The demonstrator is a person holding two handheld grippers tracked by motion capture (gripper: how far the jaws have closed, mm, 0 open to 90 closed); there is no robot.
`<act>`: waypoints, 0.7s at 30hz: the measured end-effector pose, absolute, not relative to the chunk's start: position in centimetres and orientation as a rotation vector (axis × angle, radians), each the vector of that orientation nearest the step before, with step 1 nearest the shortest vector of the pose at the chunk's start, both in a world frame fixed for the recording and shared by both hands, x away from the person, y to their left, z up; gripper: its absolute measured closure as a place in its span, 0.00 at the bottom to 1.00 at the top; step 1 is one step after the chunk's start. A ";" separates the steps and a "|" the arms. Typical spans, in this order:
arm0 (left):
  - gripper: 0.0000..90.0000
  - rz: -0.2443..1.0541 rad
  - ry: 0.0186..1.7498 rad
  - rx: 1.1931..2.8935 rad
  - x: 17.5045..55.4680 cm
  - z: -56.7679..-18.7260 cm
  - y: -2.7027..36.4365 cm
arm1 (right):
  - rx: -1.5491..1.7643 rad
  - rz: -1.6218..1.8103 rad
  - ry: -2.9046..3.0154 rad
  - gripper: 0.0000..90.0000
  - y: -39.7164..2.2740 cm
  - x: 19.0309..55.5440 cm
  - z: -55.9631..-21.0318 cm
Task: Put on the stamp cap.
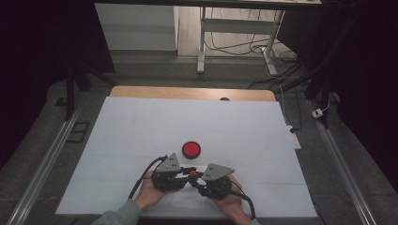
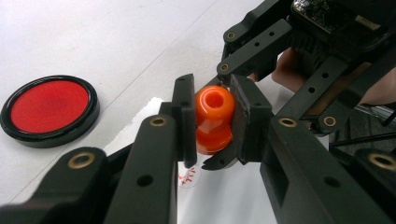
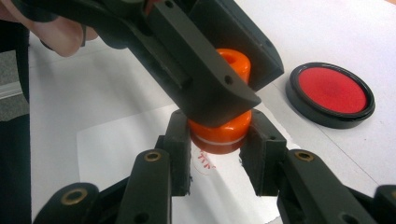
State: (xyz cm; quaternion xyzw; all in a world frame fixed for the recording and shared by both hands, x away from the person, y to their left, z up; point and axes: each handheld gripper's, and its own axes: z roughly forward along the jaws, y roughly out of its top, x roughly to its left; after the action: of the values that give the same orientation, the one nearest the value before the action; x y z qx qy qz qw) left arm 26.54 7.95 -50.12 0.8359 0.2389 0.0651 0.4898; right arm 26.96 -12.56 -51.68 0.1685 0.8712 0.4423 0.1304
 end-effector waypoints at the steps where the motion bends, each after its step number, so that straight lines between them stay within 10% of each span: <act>1: 0.81 0.159 0.581 2.031 26.5 -50.1 7.9 | 0.488 1.283 2.533 0.71 -12.6 27.0 -51.7; 21: 0.81 0.149 0.571 1.977 26.7 -49.2 8.2 | 0.490 1.356 2.481 0.70 -13.0 27.0 -50.9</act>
State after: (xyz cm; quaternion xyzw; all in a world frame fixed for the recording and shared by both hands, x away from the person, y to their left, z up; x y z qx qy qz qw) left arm 26.70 8.23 -49.19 0.8223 0.2374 0.0619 0.5135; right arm 26.99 -13.05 -50.93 0.1692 0.8566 0.4682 0.1356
